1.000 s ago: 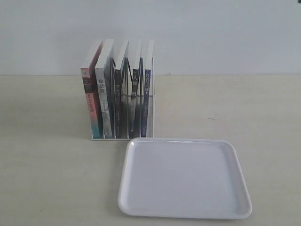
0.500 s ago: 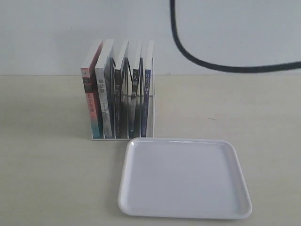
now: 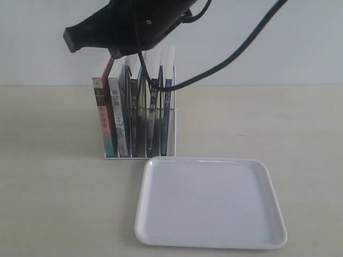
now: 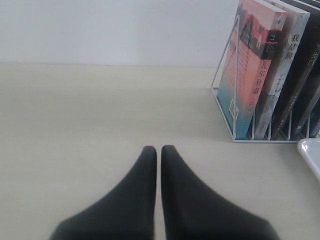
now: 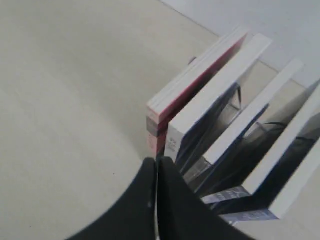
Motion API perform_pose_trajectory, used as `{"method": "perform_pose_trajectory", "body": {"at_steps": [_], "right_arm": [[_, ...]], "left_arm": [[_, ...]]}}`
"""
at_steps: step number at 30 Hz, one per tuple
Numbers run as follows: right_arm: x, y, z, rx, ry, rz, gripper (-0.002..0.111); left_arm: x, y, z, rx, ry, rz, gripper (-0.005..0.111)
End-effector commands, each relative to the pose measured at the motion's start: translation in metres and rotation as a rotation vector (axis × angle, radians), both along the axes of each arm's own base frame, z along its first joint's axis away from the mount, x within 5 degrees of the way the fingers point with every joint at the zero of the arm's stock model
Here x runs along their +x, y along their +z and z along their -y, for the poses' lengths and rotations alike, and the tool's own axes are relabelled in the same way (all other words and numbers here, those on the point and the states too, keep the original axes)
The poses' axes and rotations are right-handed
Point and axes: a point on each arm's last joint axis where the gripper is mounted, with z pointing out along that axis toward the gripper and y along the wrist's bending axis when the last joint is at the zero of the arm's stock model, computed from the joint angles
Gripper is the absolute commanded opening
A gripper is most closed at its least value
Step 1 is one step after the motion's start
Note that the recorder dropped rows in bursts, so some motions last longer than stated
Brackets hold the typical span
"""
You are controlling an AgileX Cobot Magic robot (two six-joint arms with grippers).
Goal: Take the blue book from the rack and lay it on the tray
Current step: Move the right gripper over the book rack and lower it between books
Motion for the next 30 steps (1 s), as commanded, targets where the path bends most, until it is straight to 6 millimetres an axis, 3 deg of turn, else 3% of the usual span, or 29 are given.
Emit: {"method": "perform_pose_trajectory", "body": {"at_steps": [1, 9, 17, 20, 26, 28, 30], "right_arm": [[-0.002, 0.023, 0.012, -0.011, -0.098, -0.018, 0.0], [0.008, 0.051, 0.018, -0.053, -0.254, -0.036, 0.0], [0.032, 0.045, -0.001, -0.105, -0.316, -0.065, 0.0], [0.041, 0.039, -0.007, -0.09, -0.372, -0.057, 0.009], [0.059, 0.017, -0.008, -0.1, -0.459, -0.085, 0.052], [0.065, 0.01, -0.007, -0.068, -0.489, -0.142, 0.053], [0.069, 0.003, -0.007, -0.054, -0.492, -0.184, 0.046]], "left_arm": [[0.0, 0.001, 0.0, -0.004, 0.002, 0.008, 0.004], [0.0, 0.001, 0.0, -0.004, 0.002, 0.008, 0.004], [0.0, 0.001, 0.0, -0.004, 0.002, 0.008, 0.004], [0.0, 0.001, 0.0, -0.004, 0.002, 0.008, 0.004], [0.0, 0.001, 0.0, -0.004, 0.002, 0.008, 0.004], [0.0, 0.001, 0.0, -0.004, 0.002, 0.008, 0.004], [0.0, 0.001, 0.0, -0.004, 0.002, 0.008, 0.004]]}}
